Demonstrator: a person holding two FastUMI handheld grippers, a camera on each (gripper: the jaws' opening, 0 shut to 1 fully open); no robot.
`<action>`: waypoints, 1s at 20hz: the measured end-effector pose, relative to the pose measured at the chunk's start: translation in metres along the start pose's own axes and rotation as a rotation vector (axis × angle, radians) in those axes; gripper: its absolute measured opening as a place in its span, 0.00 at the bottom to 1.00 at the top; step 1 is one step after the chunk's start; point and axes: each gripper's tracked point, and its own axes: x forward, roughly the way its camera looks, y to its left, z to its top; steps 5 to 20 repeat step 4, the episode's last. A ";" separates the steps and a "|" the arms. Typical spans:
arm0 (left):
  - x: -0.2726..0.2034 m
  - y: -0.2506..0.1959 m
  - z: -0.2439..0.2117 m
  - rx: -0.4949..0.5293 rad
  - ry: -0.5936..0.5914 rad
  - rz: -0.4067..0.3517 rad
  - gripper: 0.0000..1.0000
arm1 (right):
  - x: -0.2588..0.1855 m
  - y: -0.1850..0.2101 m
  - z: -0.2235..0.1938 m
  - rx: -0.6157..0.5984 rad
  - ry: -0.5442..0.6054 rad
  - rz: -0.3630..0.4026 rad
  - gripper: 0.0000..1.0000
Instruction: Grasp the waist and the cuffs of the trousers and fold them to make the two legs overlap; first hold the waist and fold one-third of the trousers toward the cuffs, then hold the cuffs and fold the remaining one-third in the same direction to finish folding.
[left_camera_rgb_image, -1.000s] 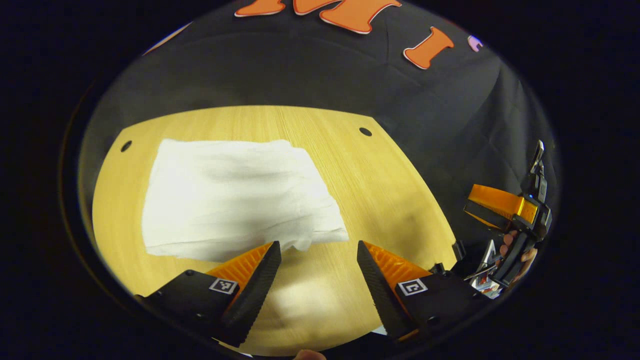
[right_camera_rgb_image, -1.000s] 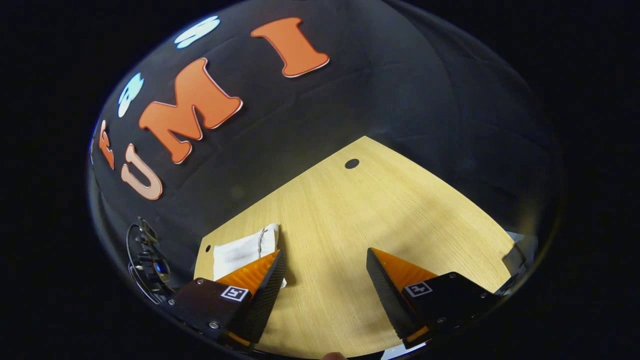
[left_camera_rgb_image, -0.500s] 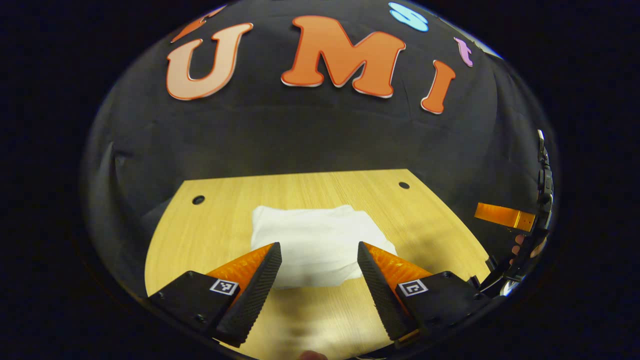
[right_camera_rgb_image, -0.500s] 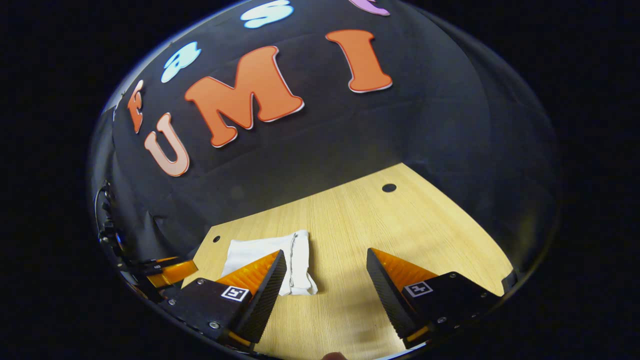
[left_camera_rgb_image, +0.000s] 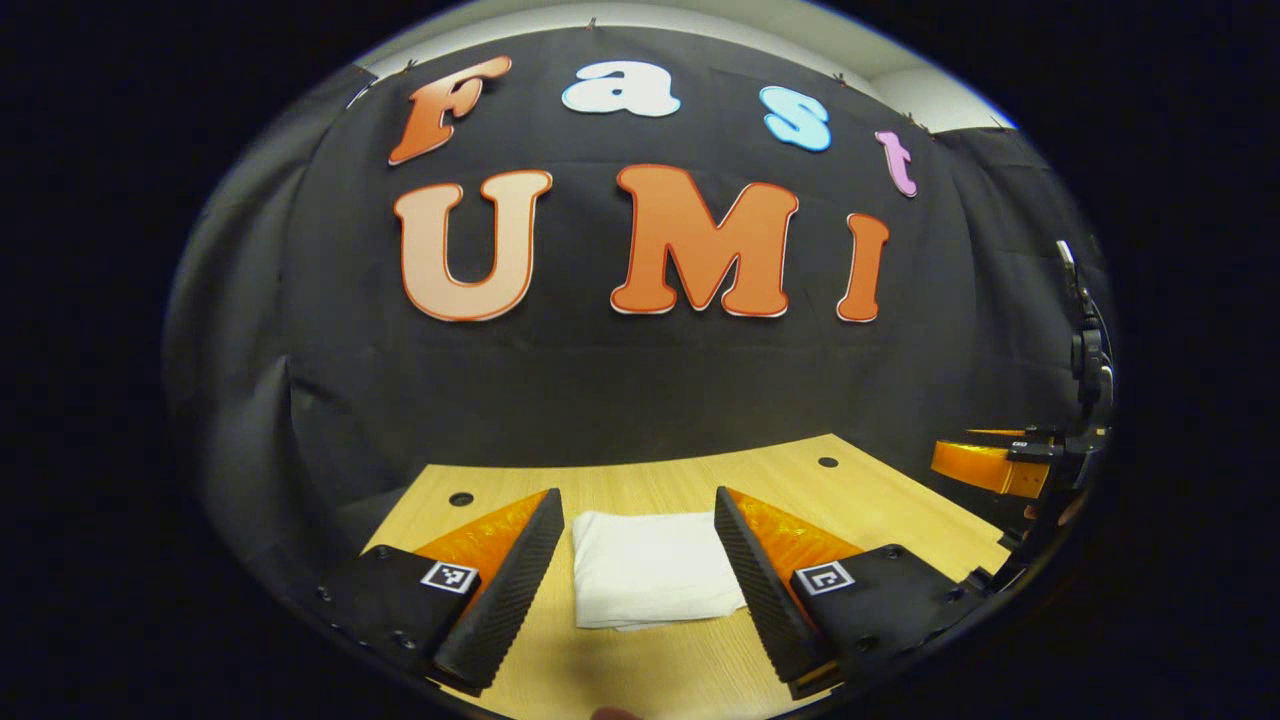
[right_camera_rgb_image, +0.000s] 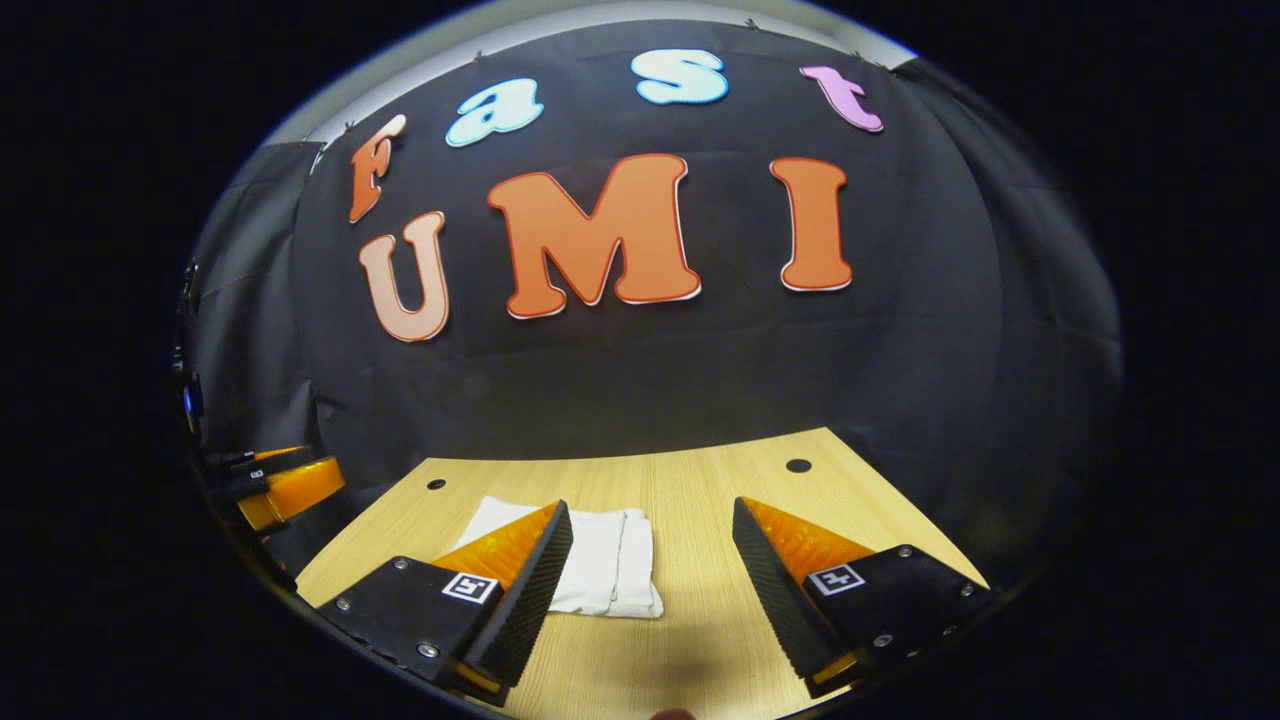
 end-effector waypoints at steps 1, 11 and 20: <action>-0.002 0.002 0.006 0.013 -0.024 0.007 1.00 | -0.002 0.002 0.001 -0.006 -0.012 -0.002 0.97; -0.007 0.010 0.012 0.023 -0.051 0.031 1.00 | -0.010 0.006 0.008 -0.022 -0.049 -0.005 0.97; -0.007 0.010 0.012 0.023 -0.051 0.031 1.00 | -0.010 0.006 0.008 -0.022 -0.049 -0.005 0.97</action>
